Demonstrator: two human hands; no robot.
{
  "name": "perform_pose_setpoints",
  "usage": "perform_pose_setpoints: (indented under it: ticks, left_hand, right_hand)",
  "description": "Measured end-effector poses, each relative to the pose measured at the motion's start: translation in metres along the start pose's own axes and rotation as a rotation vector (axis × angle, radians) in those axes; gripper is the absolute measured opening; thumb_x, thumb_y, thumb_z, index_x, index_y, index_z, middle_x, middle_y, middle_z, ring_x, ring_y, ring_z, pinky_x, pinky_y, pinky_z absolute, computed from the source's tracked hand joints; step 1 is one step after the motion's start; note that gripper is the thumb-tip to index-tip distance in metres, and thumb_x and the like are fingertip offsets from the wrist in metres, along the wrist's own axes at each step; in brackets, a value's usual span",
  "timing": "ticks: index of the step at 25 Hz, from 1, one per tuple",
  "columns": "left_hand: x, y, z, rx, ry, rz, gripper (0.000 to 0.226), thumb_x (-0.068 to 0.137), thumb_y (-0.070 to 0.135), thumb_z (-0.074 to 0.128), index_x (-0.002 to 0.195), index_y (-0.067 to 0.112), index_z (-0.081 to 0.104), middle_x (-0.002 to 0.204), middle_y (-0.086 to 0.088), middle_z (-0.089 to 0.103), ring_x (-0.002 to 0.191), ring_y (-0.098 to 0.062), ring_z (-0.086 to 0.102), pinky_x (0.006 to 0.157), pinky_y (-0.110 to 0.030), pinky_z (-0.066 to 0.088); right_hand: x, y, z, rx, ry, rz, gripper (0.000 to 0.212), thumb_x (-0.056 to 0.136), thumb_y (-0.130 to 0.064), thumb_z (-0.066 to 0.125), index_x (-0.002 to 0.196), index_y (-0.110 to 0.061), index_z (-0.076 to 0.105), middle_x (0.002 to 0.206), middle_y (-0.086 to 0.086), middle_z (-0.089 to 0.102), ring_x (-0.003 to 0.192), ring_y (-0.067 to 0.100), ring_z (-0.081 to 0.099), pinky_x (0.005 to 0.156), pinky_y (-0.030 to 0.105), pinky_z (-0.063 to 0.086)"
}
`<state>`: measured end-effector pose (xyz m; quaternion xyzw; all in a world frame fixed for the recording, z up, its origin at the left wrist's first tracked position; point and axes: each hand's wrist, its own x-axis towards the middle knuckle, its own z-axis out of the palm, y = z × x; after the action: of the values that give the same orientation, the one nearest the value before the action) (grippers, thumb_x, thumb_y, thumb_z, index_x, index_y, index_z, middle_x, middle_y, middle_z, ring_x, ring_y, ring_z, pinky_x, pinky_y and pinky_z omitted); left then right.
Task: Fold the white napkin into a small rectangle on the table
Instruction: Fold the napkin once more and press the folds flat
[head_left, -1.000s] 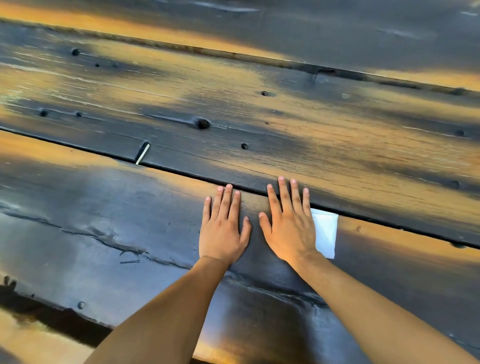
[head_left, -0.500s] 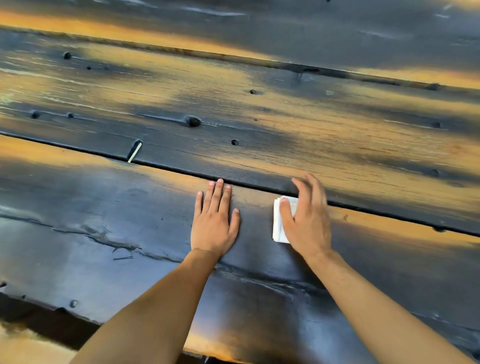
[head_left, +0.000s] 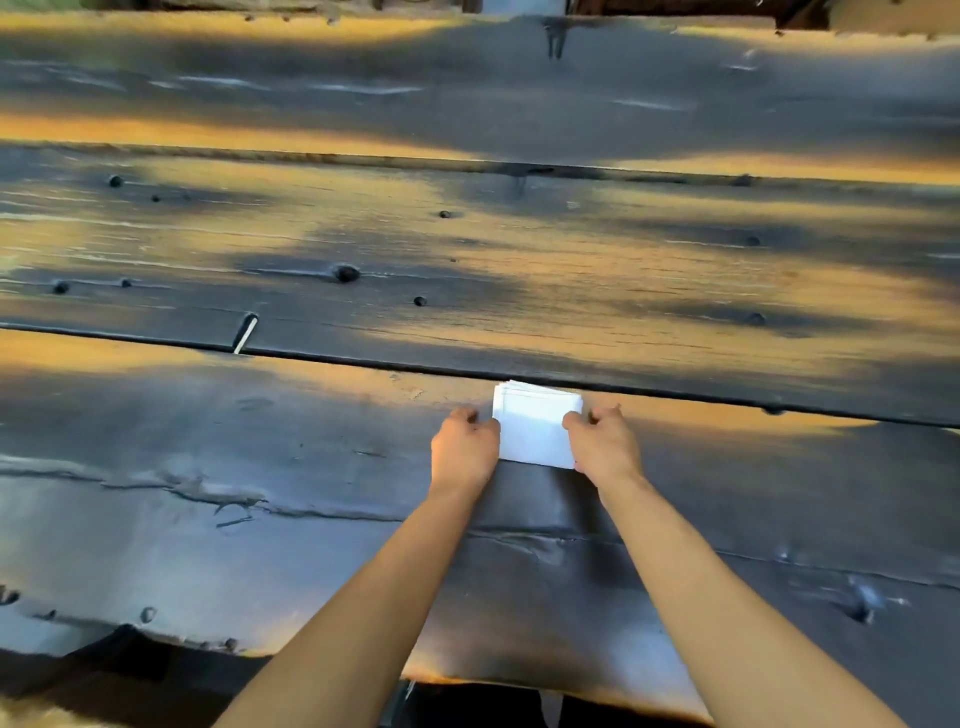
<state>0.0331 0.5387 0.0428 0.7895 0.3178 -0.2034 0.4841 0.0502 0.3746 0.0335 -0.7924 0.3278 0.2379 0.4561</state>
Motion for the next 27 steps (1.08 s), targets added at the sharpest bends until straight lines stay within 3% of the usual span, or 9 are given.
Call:
perform_pose_setpoints:
  ticks: [1,3,6,10,13,18,21,25,27]
  left_hand:
    - [0.001,0.002,0.001,-0.05,-0.009,-0.041,0.005,0.087,0.025,0.052,0.089,0.023,0.057,0.083,0.002,0.061,0.083,-0.031,0.06,0.085,-0.045,0.054]
    - [0.0,0.001,0.001,-0.15,-0.005,-0.108,0.009,0.087,0.027,0.058,0.081,0.027,0.051,0.085,0.0,0.059,0.077,-0.026,0.059,0.084,-0.045,0.058]
    - [-0.011,-0.006,-0.003,-0.3,-0.059,-0.228,0.013,0.091,0.021,0.065,0.085,0.013,0.057,0.081,-0.009,0.057,0.068,-0.023,0.053,0.06,-0.031,0.053]
    - [-0.033,-0.017,-0.003,-0.384,-0.178,-0.356,0.016,0.091,0.015,0.071,0.083,0.007,0.059,0.07,-0.009,0.052,0.054,-0.018,0.044,0.043,-0.024,0.04]
    - [-0.046,-0.023,0.004,-0.346,-0.231,-0.364,0.01,0.089,0.015,0.07,0.085,0.008,0.064,0.073,-0.008,0.058,0.055,-0.018,0.048,0.049,-0.026,0.039]
    - [-0.064,-0.011,0.03,-0.309,-0.324,-0.321,0.018,0.086,0.014,0.069,0.103,0.007,0.07,0.099,-0.014,0.074,0.085,-0.029,0.068,0.078,-0.038,0.051]
    - [-0.08,0.004,0.055,-0.329,-0.365,-0.294,0.025,0.09,0.012,0.067,0.114,0.003,0.067,0.106,-0.017,0.076,0.086,-0.028,0.072,0.073,-0.035,0.056]
    - [-0.111,0.027,0.107,-0.343,-0.386,-0.265,0.017,0.093,0.01,0.064,0.108,0.004,0.067,0.092,-0.013,0.075,0.081,-0.027,0.072,0.082,-0.039,0.058]
    - [-0.128,0.036,0.136,-0.364,-0.37,-0.266,0.012,0.094,0.008,0.064,0.105,0.003,0.066,0.088,-0.013,0.075,0.078,-0.027,0.072,0.079,-0.038,0.06]
  right_hand:
    - [0.0,0.002,0.0,0.059,-0.03,0.032,0.04,0.078,-0.045,0.055,0.101,-0.011,0.056,0.101,0.009,0.062,0.092,0.028,0.065,0.085,0.044,0.058]
    - [0.002,0.011,0.0,0.161,-0.053,0.084,0.052,0.065,-0.051,0.055,0.104,-0.015,0.056,0.098,0.005,0.066,0.087,0.023,0.064,0.085,0.043,0.059]
    - [-0.015,0.018,-0.008,0.282,-0.07,0.138,0.019,0.076,-0.033,0.06,0.078,-0.015,0.057,0.068,0.005,0.055,0.062,0.02,0.048,0.059,0.03,0.044]
    - [-0.037,0.036,-0.024,0.351,-0.126,0.214,0.025,0.085,-0.01,0.065,0.061,-0.01,0.058,0.059,0.008,0.05,0.051,0.018,0.039,0.052,0.026,0.035]
    - [-0.052,0.052,-0.038,0.391,-0.124,0.237,0.021,0.087,-0.006,0.065,0.067,-0.009,0.064,0.063,0.007,0.054,0.055,0.018,0.045,0.055,0.026,0.039]
    - [-0.06,0.078,-0.073,0.437,-0.116,0.176,0.014,0.09,-0.005,0.061,0.088,-0.013,0.073,0.089,0.011,0.072,0.078,0.023,0.064,0.076,0.036,0.053]
    - [-0.058,0.095,-0.104,0.479,-0.122,0.148,0.017,0.092,-0.003,0.059,0.097,-0.011,0.073,0.093,0.01,0.073,0.081,0.024,0.067,0.082,0.038,0.055]
    - [-0.047,0.127,-0.163,0.463,-0.15,0.104,0.018,0.094,-0.004,0.058,0.097,-0.016,0.072,0.095,0.008,0.074,0.08,0.021,0.066,0.076,0.033,0.053]
    - [-0.038,0.141,-0.195,0.46,-0.154,0.09,0.019,0.094,-0.004,0.058,0.099,-0.015,0.072,0.096,0.008,0.073,0.081,0.021,0.066,0.075,0.031,0.053]
